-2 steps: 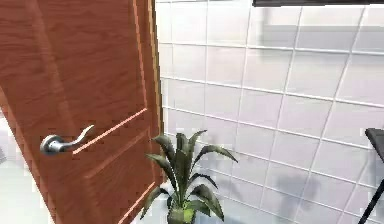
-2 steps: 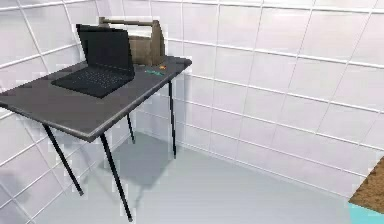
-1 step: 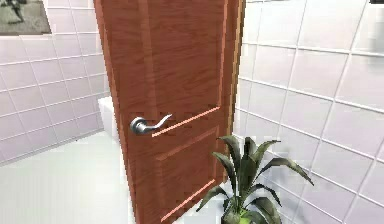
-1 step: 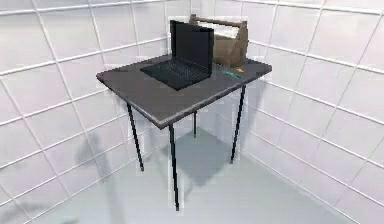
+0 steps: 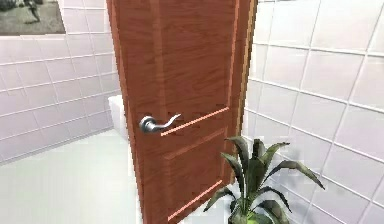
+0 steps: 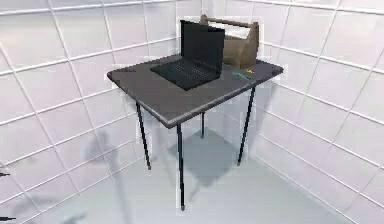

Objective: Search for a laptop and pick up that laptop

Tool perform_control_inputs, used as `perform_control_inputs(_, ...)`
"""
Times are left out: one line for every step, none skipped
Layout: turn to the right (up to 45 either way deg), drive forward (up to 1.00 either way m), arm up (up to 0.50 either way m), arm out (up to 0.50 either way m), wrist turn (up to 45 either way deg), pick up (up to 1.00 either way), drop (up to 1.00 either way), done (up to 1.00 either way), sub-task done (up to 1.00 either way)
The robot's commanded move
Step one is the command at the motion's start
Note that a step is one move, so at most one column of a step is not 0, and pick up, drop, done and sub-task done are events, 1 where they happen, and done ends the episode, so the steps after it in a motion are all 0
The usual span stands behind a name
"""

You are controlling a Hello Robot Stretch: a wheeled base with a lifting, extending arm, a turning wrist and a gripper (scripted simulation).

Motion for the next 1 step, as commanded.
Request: perform_control_inputs(45.0, 0.0, 0.0, 0.0, 0.0, 0.0, 0.0, 0.0, 0.0)
